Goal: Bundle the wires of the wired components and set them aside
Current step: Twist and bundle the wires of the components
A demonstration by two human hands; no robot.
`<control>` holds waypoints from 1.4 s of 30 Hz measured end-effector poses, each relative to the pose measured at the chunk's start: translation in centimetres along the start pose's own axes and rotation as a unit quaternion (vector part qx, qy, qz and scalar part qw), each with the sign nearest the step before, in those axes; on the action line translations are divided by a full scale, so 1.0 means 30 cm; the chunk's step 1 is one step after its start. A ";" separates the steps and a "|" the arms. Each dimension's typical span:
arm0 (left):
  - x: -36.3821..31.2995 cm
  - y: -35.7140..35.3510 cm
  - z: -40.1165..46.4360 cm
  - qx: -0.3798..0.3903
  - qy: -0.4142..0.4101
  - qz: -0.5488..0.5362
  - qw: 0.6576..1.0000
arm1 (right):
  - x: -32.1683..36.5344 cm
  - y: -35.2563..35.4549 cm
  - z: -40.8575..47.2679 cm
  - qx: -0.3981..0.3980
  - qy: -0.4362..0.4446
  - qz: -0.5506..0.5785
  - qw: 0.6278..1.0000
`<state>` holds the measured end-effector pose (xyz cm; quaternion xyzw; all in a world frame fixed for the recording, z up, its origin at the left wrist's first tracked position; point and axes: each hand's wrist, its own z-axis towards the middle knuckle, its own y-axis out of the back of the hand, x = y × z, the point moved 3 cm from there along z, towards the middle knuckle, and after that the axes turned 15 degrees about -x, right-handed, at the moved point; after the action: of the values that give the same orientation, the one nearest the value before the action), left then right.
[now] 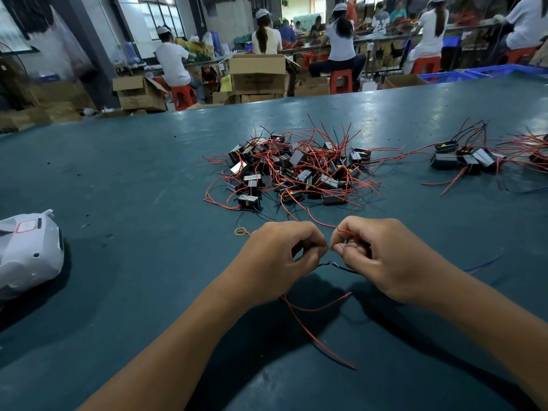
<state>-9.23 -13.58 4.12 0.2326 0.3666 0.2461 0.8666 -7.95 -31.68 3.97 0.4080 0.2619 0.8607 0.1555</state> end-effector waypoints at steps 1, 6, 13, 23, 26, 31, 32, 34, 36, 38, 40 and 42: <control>0.000 -0.003 0.000 -0.001 -0.003 0.003 1.000 | 0.001 -0.003 0.000 -0.003 0.004 -0.012 1.000; 0.026 0.030 0.004 -0.052 0.043 -0.021 0.998 | -0.032 0.038 0.014 -0.053 -0.038 -0.024 0.998; 0.009 -0.007 0.008 -0.026 0.107 -0.099 0.989 | -0.037 0.012 0.022 -0.036 -0.104 0.052 0.993; 0.040 -0.009 0.004 -0.014 0.175 -0.174 0.969 | -0.056 -0.025 0.005 -0.080 -0.234 0.174 0.953; 0.044 -0.028 0.001 -0.011 0.198 -0.193 0.961 | -0.037 -0.049 -0.001 -0.086 -0.226 0.215 0.946; 0.050 -0.062 -0.013 -0.031 0.256 -0.248 0.934 | -0.029 -0.057 -0.006 -0.114 -0.209 0.232 0.943; 0.049 -0.065 -0.014 -0.033 0.262 -0.259 0.929 | -0.028 -0.056 -0.006 -0.123 -0.205 0.229 0.944; 0.047 -0.069 -0.014 -0.035 0.265 -0.272 0.924 | -0.024 -0.052 -0.008 -0.135 -0.200 0.221 0.945; 0.044 -0.069 -0.013 -0.035 0.263 -0.279 0.923 | -0.022 -0.049 -0.008 -0.142 -0.195 0.216 0.946; 0.044 -0.066 -0.014 -0.037 0.262 -0.281 0.922 | -0.020 -0.046 -0.009 -0.146 -0.191 0.213 0.947; 0.045 -0.063 -0.014 -0.039 0.262 -0.280 0.923 | -0.017 -0.043 -0.009 -0.145 -0.186 0.206 0.950; 0.046 -0.062 -0.015 -0.038 0.261 -0.279 0.923 | -0.016 -0.042 -0.010 -0.143 -0.182 0.201 0.952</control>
<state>-8.24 -14.08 2.03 0.0154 0.6202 0.0603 0.7820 -7.82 -30.99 2.78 0.5753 0.0154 0.8138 0.0809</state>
